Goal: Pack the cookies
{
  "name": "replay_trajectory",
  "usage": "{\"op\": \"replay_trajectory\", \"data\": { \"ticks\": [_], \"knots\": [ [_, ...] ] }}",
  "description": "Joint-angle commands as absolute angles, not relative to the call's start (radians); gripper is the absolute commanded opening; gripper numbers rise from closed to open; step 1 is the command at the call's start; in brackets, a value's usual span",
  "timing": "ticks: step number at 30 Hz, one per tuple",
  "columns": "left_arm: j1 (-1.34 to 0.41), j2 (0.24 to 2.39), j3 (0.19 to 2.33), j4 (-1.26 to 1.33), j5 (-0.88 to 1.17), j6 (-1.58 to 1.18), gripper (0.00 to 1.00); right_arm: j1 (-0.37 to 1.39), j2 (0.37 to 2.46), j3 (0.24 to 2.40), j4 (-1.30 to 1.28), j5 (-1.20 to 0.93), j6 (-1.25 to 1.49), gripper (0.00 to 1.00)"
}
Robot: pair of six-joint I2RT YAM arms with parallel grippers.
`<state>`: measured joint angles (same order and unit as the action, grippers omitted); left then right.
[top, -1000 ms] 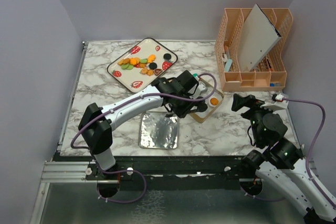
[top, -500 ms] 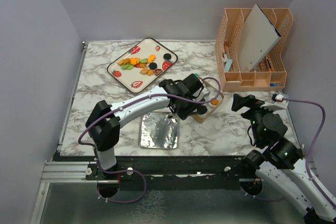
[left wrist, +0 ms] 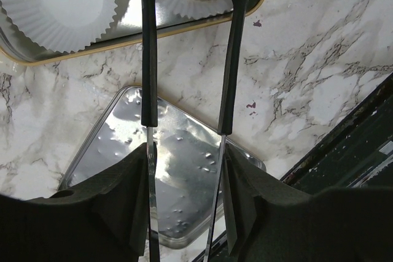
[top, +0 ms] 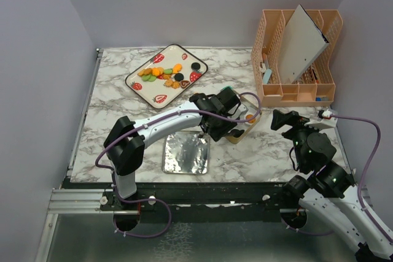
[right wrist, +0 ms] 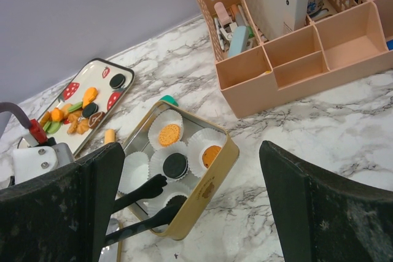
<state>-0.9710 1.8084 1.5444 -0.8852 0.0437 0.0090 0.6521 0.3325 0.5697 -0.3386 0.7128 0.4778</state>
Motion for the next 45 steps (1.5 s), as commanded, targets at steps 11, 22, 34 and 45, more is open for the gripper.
{"op": "replay_trajectory", "data": {
  "ticks": [11, 22, 34, 45],
  "knots": [
    [-0.975, 1.739, 1.597, -0.896, -0.063, 0.008, 0.46, 0.646, 0.321, 0.583, -0.348, 0.711, 0.479, 1.00],
    [-0.794, 1.624, 1.578, -0.889, -0.096, -0.060, 0.41, 0.646, 0.311, 0.583, -0.351, 0.710, 0.480, 1.00],
    [-0.449, 1.585, 1.486, -0.850, -0.031, -0.118, 0.42, 0.646, 0.318, 0.583, -0.348, 0.709, 0.480, 1.00],
    [-0.249, 1.712, 1.513, -0.799, 0.076, -0.164, 0.46, 0.646, 0.321, 0.584, -0.345, 0.713, 0.475, 1.00]
  ]
}}
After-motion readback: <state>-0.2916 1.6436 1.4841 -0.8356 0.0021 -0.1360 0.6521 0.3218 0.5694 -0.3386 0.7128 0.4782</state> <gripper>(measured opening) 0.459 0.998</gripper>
